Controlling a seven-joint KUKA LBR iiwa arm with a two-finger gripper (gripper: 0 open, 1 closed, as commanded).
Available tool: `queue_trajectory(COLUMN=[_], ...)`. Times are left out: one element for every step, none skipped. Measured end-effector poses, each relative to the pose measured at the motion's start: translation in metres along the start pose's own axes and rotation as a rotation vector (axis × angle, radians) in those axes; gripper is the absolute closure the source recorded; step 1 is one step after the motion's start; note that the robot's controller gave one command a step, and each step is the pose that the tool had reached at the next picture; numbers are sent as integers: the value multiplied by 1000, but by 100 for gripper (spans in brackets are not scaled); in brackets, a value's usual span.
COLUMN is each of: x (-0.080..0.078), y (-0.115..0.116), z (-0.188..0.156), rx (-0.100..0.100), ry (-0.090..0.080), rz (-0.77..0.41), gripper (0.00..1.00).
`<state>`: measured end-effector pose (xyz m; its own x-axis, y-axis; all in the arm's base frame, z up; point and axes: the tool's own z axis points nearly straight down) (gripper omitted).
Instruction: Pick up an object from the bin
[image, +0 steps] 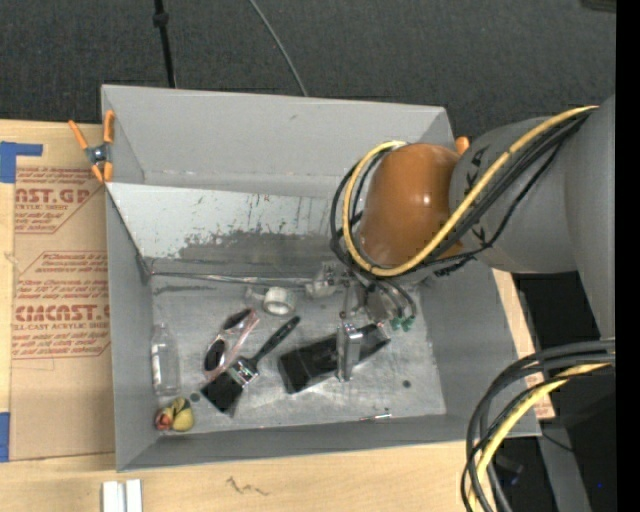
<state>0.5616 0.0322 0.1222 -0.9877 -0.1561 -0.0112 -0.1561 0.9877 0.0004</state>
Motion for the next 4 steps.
queue_trajectory(x=[24, 26, 27, 40], y=[-13, 3, -8, -2], z=[25, -1, 49, 50], rx=[-2, -1, -2, -1], ry=[18, 9, 8, 0], rz=[-125, -241, -262, -193], gripper=[0, 0, 0, 100])
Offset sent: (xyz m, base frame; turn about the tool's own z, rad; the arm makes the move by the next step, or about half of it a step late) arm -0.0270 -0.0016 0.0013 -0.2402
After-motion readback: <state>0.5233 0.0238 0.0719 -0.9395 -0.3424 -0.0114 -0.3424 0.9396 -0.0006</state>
